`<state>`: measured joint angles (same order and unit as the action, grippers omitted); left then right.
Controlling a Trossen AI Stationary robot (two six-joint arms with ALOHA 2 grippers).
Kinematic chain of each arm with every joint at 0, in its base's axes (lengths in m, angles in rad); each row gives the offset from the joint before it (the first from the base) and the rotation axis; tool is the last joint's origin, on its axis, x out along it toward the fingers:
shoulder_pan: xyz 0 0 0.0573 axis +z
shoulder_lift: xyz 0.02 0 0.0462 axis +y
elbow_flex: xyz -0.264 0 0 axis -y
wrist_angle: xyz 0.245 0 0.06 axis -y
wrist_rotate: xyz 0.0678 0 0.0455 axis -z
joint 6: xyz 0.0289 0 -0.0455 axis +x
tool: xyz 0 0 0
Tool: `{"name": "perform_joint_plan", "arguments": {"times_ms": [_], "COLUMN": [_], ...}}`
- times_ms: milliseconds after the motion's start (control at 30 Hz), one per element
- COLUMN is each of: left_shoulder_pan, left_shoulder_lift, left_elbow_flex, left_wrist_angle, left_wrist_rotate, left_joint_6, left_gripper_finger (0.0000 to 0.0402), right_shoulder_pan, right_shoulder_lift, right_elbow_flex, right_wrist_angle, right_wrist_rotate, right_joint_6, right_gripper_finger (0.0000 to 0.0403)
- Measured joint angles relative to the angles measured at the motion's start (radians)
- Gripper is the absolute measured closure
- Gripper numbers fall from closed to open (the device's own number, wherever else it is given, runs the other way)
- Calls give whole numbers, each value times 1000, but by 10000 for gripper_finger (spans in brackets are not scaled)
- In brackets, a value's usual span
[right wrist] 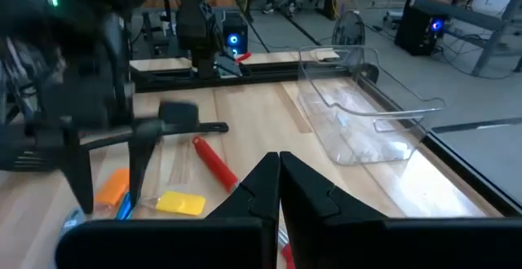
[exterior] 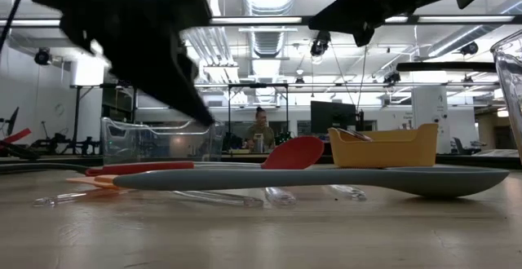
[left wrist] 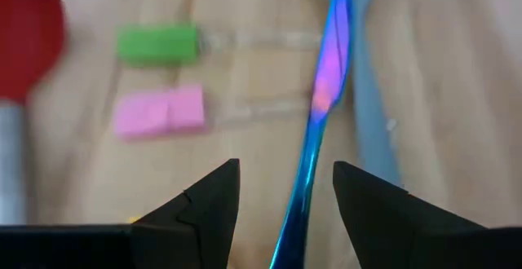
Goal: Pick & Place Kitchen Items
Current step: Put the blue knife into the yellow bin
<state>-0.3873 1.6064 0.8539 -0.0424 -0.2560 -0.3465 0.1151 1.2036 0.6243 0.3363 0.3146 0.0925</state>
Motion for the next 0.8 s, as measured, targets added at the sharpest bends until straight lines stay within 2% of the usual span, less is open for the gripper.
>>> {"name": "perform_joint_plan", "arguments": {"times_ms": [167,567,800], "left_shoulder_pan": [5,6,8], "left_shoulder_lift": [57,120,159], "left_elbow_flex": [2,1,1], "left_wrist_angle": [76,84,88], "left_wrist_rotate": [39,88,80], "left_joint_6": [-2,15,34], "left_gripper_finger": [197,197,200], "right_shoulder_pan": [-4,-4,-4], "right_shoulder_lift": [0,0,0], "right_elbow_flex": [0,0,0], "right_wrist_angle": [-3,-9,-9], "right_wrist_rotate": [0,0,0], "right_joint_6": [2,7,8], "right_gripper_finger": [394,394,394]}}
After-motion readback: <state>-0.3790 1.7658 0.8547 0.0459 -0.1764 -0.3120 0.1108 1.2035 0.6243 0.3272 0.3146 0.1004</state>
